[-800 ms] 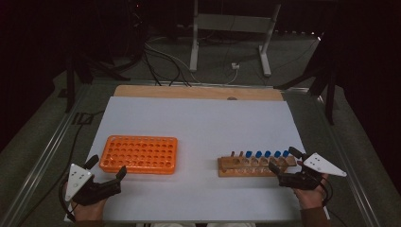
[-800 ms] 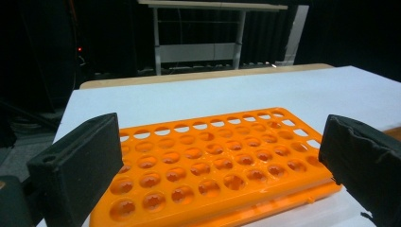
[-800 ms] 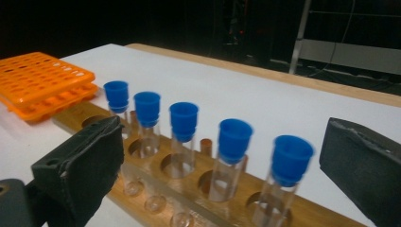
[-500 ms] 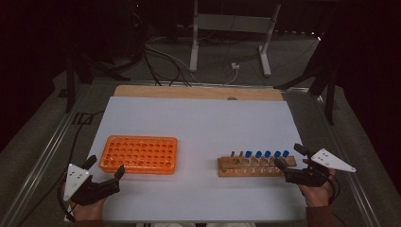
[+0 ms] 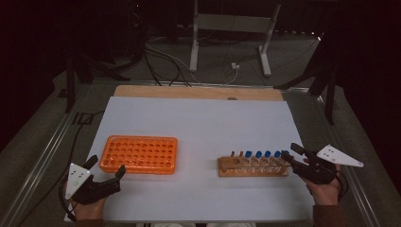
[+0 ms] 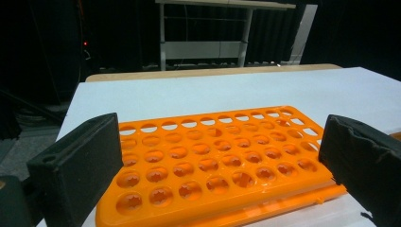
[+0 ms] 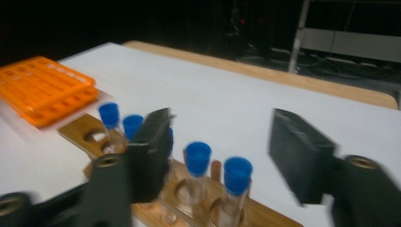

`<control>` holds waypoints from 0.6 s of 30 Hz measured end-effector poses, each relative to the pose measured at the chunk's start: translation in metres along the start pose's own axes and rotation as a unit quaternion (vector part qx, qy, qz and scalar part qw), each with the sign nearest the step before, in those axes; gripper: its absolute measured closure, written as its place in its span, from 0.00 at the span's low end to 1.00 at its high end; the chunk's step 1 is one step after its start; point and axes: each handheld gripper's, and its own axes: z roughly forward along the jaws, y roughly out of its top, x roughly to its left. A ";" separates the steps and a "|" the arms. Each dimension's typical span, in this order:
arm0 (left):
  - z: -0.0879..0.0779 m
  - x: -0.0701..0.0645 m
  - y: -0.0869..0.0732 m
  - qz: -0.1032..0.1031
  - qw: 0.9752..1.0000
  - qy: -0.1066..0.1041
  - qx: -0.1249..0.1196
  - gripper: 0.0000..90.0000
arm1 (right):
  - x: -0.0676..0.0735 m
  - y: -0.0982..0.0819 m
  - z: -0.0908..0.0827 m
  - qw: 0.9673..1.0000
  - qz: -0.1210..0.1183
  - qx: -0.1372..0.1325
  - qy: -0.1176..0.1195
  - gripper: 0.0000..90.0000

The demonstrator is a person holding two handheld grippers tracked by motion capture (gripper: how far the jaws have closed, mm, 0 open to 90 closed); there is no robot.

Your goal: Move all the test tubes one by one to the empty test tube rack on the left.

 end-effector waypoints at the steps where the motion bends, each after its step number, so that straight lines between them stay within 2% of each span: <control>1: 0.000 0.001 0.000 -0.001 1.000 0.000 0.000 0.02 | 0.000 -0.001 0.001 1.000 0.001 0.003 -0.001 0.60; 3: 0.000 0.001 0.000 -0.002 1.000 0.001 0.000 0.02 | -0.002 -0.004 0.002 1.000 0.003 0.010 -0.003 0.65; 10: 0.001 0.002 -0.001 -0.002 1.000 0.001 0.001 0.02 | -0.007 -0.013 0.009 0.999 0.019 0.036 -0.013 0.75; 18: 0.001 0.002 -0.001 -0.002 1.000 0.002 0.002 0.02 | -0.004 -0.019 0.018 0.997 0.014 0.066 -0.023 0.81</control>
